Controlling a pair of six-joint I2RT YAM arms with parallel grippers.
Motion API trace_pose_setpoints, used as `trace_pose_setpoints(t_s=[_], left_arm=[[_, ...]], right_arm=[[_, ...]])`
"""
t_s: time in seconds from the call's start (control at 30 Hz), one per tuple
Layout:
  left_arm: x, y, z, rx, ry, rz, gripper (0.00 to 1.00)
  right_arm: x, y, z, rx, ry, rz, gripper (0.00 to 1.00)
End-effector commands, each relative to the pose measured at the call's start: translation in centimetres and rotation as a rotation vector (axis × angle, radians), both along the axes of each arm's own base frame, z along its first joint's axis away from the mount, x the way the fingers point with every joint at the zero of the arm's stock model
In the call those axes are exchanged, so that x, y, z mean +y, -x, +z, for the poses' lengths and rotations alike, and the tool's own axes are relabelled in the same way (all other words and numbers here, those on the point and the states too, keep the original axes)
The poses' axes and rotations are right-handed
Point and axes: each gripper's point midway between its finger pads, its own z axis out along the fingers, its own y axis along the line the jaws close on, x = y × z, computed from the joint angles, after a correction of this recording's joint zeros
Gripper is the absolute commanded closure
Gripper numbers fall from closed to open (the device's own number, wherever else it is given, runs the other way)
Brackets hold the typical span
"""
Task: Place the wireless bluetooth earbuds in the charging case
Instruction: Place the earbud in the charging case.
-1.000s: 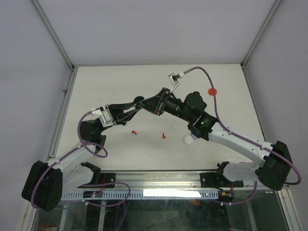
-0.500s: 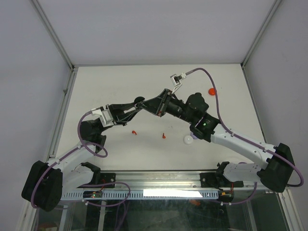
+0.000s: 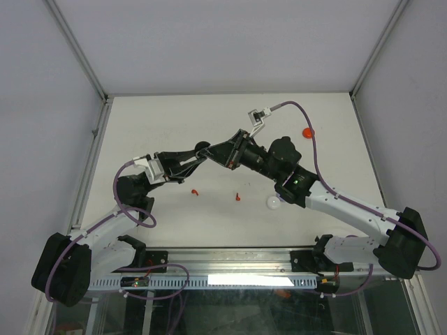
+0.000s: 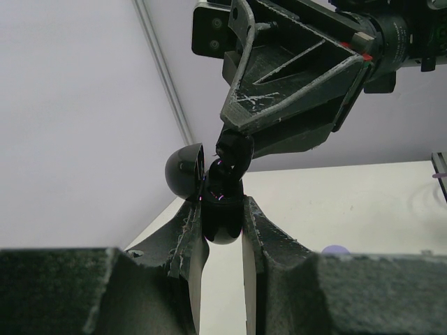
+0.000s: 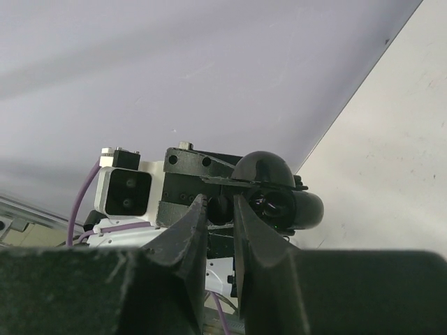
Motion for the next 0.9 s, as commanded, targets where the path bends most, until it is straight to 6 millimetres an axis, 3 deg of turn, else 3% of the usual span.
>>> trace_pose_setpoints(t_s=[0.0,0.17,0.5,0.87], left_arm=[[0.9,1.4,2.9,-0.108,0.072,0.0,1.0],[1.1,1.4,3.1,-0.111,0.081,0.01,1.0],[1.2,1.5,3.2,-0.123,0.084,0.019,1.0],[1.4,1.6,3.3,-0.132,0.09,0.025,1.0]], right_arm=[[-0.9,-1.6,0.2,0.007,-0.028,-0.093,0.81],[-1.1,-1.7,-0.1,0.028,-0.032,-0.108,0.81],[0.4,-1.1,-0.7,0.067,-0.038,-0.055,0.81],[0.3,-1.3,-1.5,0.088,-0.016,-0.088,0.81]])
